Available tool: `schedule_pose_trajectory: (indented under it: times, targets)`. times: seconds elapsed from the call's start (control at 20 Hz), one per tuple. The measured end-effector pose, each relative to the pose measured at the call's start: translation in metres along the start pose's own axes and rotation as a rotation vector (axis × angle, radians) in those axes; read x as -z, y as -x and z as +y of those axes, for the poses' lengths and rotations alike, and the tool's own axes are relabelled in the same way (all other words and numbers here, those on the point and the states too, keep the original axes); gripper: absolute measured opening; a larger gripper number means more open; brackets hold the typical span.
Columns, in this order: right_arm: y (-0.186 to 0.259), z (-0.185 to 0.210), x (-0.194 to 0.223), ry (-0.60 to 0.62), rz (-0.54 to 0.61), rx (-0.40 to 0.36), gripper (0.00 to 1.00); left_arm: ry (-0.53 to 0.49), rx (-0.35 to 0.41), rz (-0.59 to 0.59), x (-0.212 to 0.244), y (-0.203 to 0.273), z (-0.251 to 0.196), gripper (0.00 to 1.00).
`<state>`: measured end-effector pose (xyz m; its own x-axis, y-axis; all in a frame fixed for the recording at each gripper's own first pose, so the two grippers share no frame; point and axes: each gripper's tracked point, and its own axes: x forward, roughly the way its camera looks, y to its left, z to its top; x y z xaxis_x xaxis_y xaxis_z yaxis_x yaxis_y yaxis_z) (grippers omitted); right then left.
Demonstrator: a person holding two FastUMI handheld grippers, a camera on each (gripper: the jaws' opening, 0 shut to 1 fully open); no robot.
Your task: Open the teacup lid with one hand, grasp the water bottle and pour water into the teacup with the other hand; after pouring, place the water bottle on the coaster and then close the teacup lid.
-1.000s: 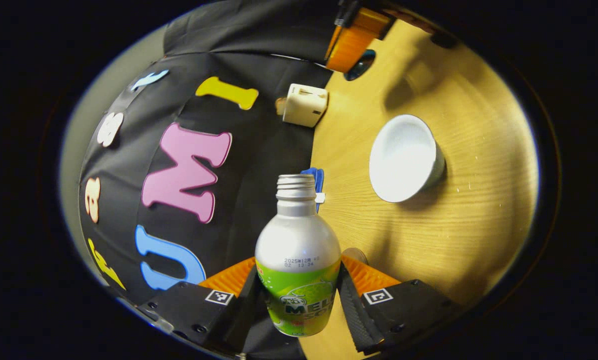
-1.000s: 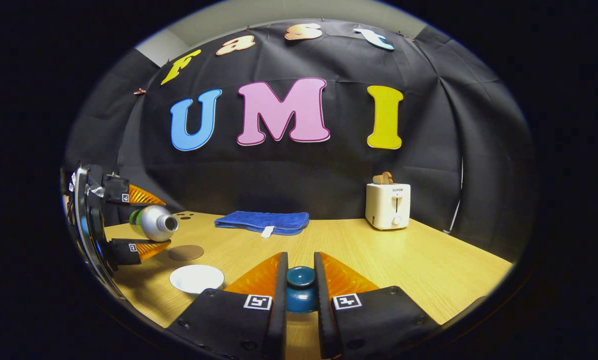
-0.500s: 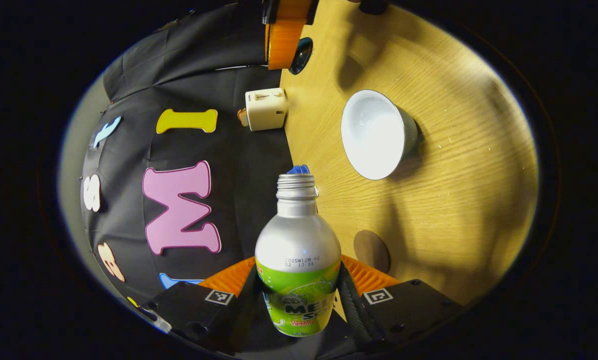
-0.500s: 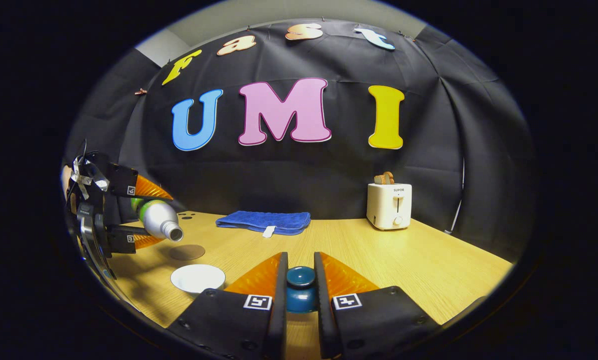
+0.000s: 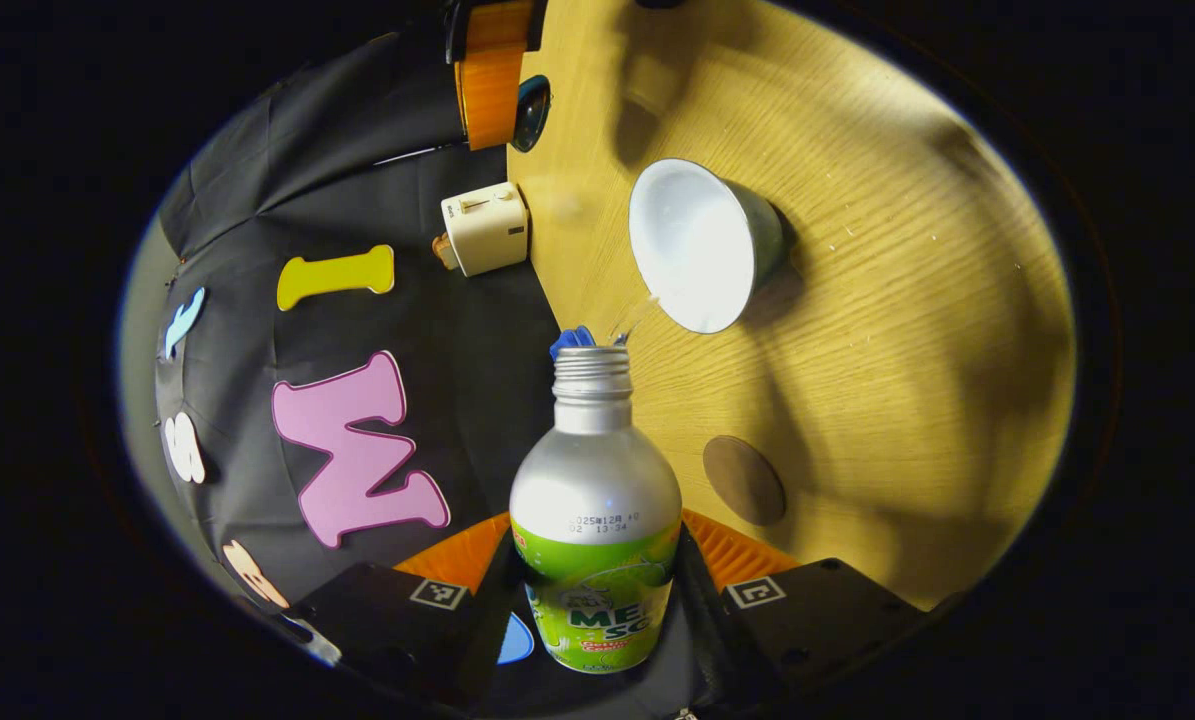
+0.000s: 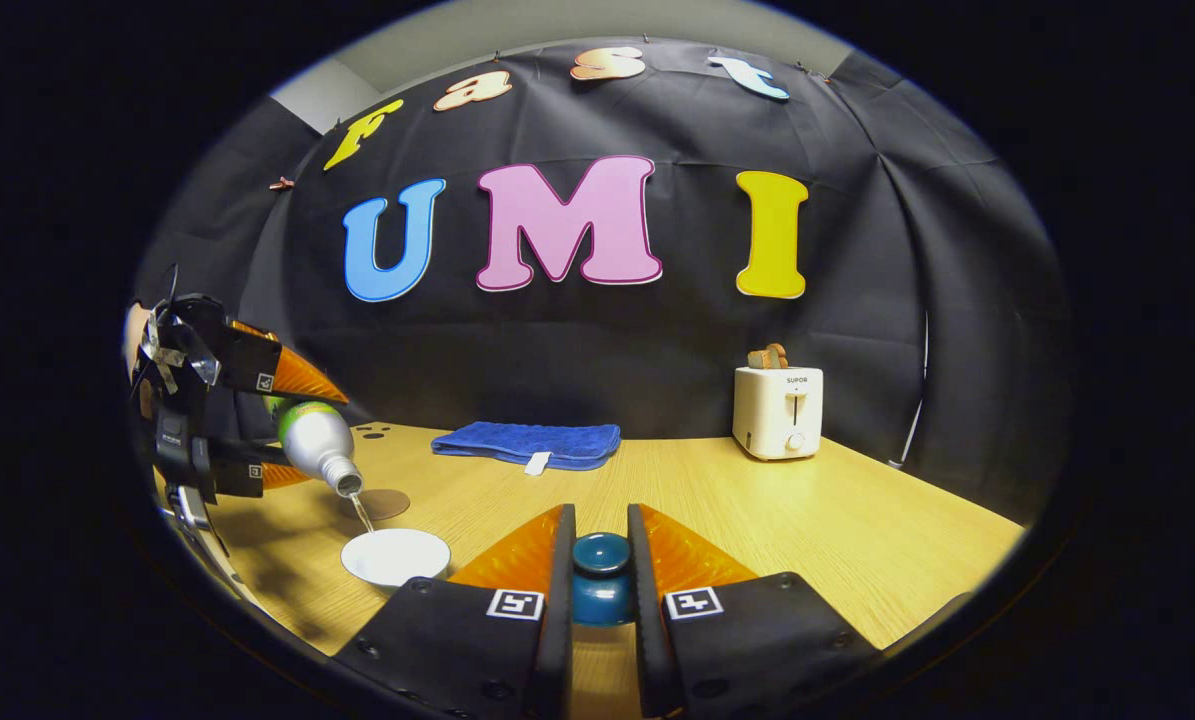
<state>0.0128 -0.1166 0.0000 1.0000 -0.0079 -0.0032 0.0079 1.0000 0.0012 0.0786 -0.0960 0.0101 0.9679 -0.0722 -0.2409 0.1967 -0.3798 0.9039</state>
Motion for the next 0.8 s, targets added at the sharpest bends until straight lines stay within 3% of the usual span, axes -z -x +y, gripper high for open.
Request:
schedule_pose_trajectory:
  times: [0.8]
  targets:
    - [-0.001,0.001,0.001,-0.001,0.002,-0.014,0.3,-0.223,-0.017,-0.005,-0.005,0.007,0.027,0.79]
